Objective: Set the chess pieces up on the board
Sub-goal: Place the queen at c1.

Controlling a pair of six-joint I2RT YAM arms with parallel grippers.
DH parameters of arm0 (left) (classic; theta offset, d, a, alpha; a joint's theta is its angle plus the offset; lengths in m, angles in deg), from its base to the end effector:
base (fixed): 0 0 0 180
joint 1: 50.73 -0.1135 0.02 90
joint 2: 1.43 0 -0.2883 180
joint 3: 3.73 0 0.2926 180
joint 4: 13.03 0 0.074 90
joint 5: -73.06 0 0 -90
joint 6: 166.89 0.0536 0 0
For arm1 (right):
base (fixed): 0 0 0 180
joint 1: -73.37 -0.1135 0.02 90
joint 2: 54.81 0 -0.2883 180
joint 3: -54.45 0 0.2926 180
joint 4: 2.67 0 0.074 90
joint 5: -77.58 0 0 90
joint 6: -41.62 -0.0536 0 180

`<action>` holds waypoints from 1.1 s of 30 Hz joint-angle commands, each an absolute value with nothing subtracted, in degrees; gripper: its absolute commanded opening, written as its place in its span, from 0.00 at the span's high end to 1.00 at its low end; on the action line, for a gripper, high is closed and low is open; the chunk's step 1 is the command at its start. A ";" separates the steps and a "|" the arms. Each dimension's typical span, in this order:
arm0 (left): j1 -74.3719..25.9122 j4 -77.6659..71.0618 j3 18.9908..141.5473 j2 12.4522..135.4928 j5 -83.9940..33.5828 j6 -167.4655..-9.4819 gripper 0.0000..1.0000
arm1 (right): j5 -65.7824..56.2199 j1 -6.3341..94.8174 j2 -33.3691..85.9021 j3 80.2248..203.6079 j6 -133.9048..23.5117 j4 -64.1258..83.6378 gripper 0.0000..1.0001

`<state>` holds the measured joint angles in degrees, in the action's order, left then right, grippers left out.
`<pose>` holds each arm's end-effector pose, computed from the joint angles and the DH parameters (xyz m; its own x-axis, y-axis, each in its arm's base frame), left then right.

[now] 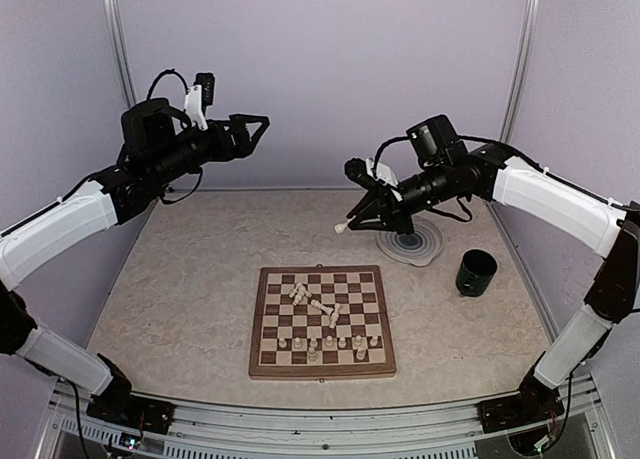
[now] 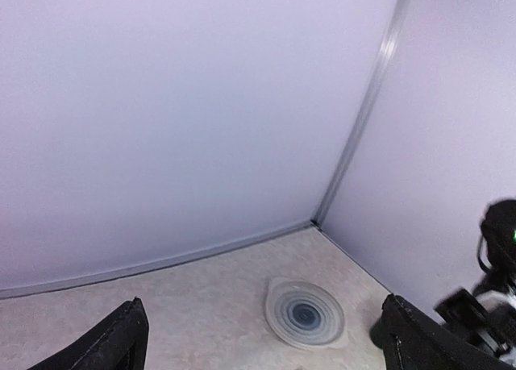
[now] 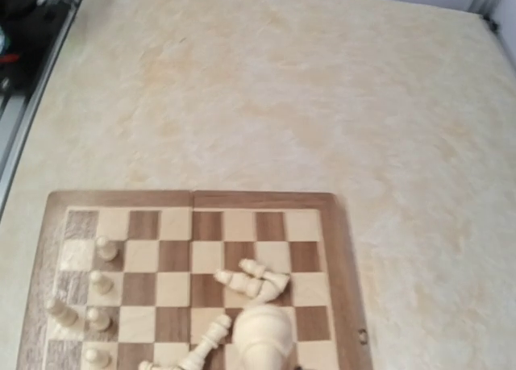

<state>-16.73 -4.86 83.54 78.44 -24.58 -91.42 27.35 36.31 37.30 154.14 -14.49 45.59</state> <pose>0.3165 -0.2221 0.4333 -0.1775 -0.1802 -0.9675 0.6404 0.7253 -0.2526 0.3049 0.2733 0.3651 0.0424 -0.5051 -0.8620 -0.9959 0.0474 -0.0767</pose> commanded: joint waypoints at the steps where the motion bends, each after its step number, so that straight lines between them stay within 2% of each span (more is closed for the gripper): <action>1: -25.98 -19.25 72.82 76.03 -21.60 -103.36 0.01 | 21.44 30.96 39.32 155.73 -7.97 53.06 0.89; 4: -32.20 -26.06 67.00 76.94 -36.25 -107.34 0.01 | 17.69 26.96 40.03 155.15 -5.72 55.46 0.89; 5: -32.59 -26.60 65.33 76.91 -35.59 -105.39 0.01 | 16.53 25.58 40.33 154.76 -5.34 56.03 0.89; 10: -27.64 -8.05 72.67 76.58 -11.00 -89.31 0.01 | 9.35 18.47 41.90 152.97 -3.82 56.89 0.89; 12: -25.98 -8.53 71.67 76.00 -4.61 -84.19 0.01 | 7.11 16.06 43.07 152.82 -3.35 57.43 0.89; 14: -26.52 -13.33 67.77 74.85 -1.40 -87.77 0.01 | 6.54 14.76 44.10 153.25 -3.08 58.73 0.89; 16: -29.78 -15.62 64.88 72.83 -6.06 -97.29 0.01 | 6.81 13.84 44.93 153.57 -2.86 60.13 0.89; 18: -34.05 -17.69 63.78 71.60 -18.92 -99.56 0.01 | 7.11 13.12 45.39 153.53 -2.69 61.17 0.89; 20: -35.59 -15.81 66.06 73.00 -24.05 -98.78 0.05 | 7.17 12.48 45.75 153.25 -2.76 62.09 0.89; 22: -35.24 -12.82 67.98 74.92 -23.43 -98.23 0.11 | 6.91 11.87 46.05 152.74 -3.15 62.87 0.89; 25: -33.65 -9.19 68.99 75.76 -18.28 -96.64 0.14 | 5.93 10.73 46.32 151.03 -4.04 62.96 0.89; 29: -33.53 -7.90 69.95 75.04 -17.70 -94.52 0.22 | 4.87 9.65 47.05 149.63 -4.38 62.76 0.89; 33: -33.31 -7.73 69.71 72.53 -14.95 -92.01 0.24 | 3.99 8.74 48.53 150.42 -4.56 62.87 0.89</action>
